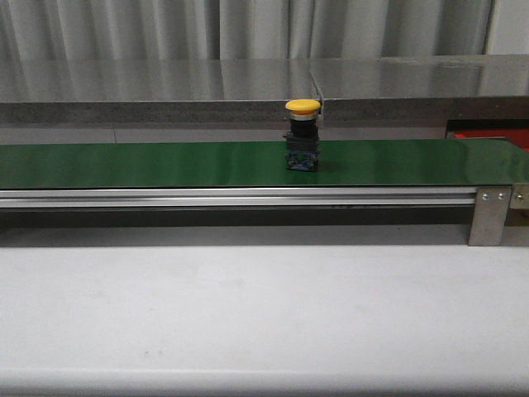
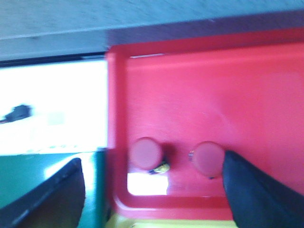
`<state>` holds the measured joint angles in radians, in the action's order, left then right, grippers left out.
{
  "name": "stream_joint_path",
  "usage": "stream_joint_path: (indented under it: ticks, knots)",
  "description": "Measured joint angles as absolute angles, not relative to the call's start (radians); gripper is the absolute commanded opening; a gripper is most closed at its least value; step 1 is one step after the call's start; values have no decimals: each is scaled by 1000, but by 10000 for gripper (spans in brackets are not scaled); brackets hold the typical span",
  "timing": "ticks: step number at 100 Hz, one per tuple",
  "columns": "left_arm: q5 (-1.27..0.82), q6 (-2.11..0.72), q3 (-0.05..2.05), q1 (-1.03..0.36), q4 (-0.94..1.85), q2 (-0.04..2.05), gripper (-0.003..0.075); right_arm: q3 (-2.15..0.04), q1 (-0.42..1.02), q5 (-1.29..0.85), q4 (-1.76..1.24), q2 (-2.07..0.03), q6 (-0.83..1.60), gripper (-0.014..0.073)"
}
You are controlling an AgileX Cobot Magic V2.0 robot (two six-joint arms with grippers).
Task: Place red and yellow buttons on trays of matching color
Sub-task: 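Lower the red button into the red tray and open the right gripper, then grasp the yellow button at the belt's end with the right gripper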
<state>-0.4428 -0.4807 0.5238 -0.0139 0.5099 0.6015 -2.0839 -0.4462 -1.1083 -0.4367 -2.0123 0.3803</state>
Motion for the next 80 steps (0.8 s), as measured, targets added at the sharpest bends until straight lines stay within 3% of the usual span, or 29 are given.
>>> stream_joint_path:
  ticks: [26, 53, 80]
  knots:
    - [-443, -481, 524, -14, 510, 601, -19, -1830, -337, -1110, -453, -1816, 426, 594]
    - [-443, -481, 524, -14, 510, 601, -19, -1468, -162, -937, -453, -1636, 486, 594]
    - [-443, -481, 524, -14, 510, 601, -19, -1349, 22, -833, -457, -1619, 503, 594]
